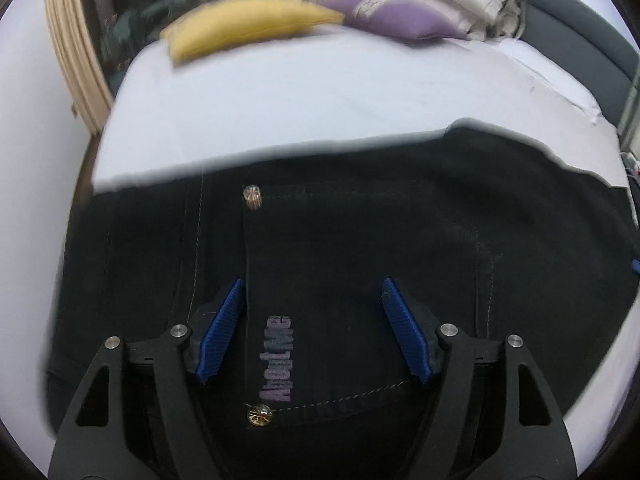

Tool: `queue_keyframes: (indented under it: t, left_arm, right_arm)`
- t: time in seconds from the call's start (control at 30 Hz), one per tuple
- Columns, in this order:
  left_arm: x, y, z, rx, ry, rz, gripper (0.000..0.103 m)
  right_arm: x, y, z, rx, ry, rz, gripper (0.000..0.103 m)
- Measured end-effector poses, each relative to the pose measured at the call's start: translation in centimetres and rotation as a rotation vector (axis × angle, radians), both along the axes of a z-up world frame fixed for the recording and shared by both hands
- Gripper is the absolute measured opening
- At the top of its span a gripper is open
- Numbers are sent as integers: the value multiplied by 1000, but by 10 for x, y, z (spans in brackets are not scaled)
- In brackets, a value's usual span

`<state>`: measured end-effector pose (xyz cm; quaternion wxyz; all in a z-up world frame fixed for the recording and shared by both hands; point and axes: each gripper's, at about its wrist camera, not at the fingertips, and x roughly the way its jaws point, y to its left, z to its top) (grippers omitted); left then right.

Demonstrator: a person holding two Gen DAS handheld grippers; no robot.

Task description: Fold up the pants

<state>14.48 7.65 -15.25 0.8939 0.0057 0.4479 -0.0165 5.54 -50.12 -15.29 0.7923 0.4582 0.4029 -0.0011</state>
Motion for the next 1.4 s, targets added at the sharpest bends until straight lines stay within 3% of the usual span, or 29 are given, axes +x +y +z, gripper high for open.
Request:
queue_keyframes:
  t: [0.03, 0.07, 0.1, 0.17, 0.2, 0.27, 0.33, 0.43, 0.47, 0.53, 0.57, 0.6, 0.63, 0.67, 0.73, 0.87, 0.97, 1.03, 1.2, 1.4]
  left_arm:
    - [0, 4, 1, -18, -5, 8, 72]
    - [2, 7, 4, -26, 12, 18, 72]
    - [1, 8, 7, -22, 18, 25, 72]
    - [0, 4, 22, 10, 6, 37, 71]
    - [-5, 0, 34, 3, -31, 25, 71]
    - [-12, -17, 48, 5, -75, -11, 72]
    - [-12, -37, 43, 20, -63, -58, 72]
    - [3, -71, 13, 64, 20, -95, 72]
    - [7, -72, 2, 69, 48, -88, 73]
    - [7, -70, -1, 64, 22, -84, 73]
    - [7, -69, 1, 68, 30, -84, 73]
    - [4, -69, 1, 70, 32, -83, 73]
    - [0, -67, 4, 69, 33, -77, 73]
    - [-3, -65, 4, 65, 32, -67, 73]
    - [-10, -63, 10, 21, 8, -46, 73]
    - [-24, -60, 8, -16, -11, -7, 73]
    - [-25, -65, 7, -3, -11, -12, 73]
    - [-22, -62, 7, -8, -7, -10, 73]
    - [-33, -61, 9, -11, -7, -1, 77]
    - [-33, -63, 6, -9, -13, -3, 81]
  right_arm:
    - [-5, -16, -6, 17, 22, -33, 21]
    - [-13, -35, -7, 2, 51, -78, 14]
    - [-23, -48, -2, -52, 58, -127, 15]
    - [-44, -66, 10, -169, 115, -218, 27]
    - [-49, -70, 17, -159, 81, -237, 32]
    - [-56, -64, 33, -109, -44, -224, 60]
    - [-42, -38, 36, -85, -105, -124, 66]
    - [-20, -23, 12, -70, -65, -30, 66]
    - [-12, -28, -5, -78, 4, -45, 56]
    - [-20, -44, -24, -46, 22, -97, 26]
    - [-27, -54, -25, -56, 40, -136, 26]
    - [-40, -65, -22, -107, 61, -181, 28]
    - [-48, -75, -16, -145, 82, -223, 42]
    - [-64, -86, -10, -136, 71, -297, 61]
    - [-78, -86, -2, -33, -33, -363, 69]
    - [-96, -122, -20, 33, -28, -369, 70]
    - [-73, -103, -38, 99, 6, -366, 70]
    - [-57, -85, -38, 96, 7, -367, 71]
    - [-96, -101, -16, 149, -3, -410, 71]
    - [-94, -97, -8, 163, -28, -398, 69]
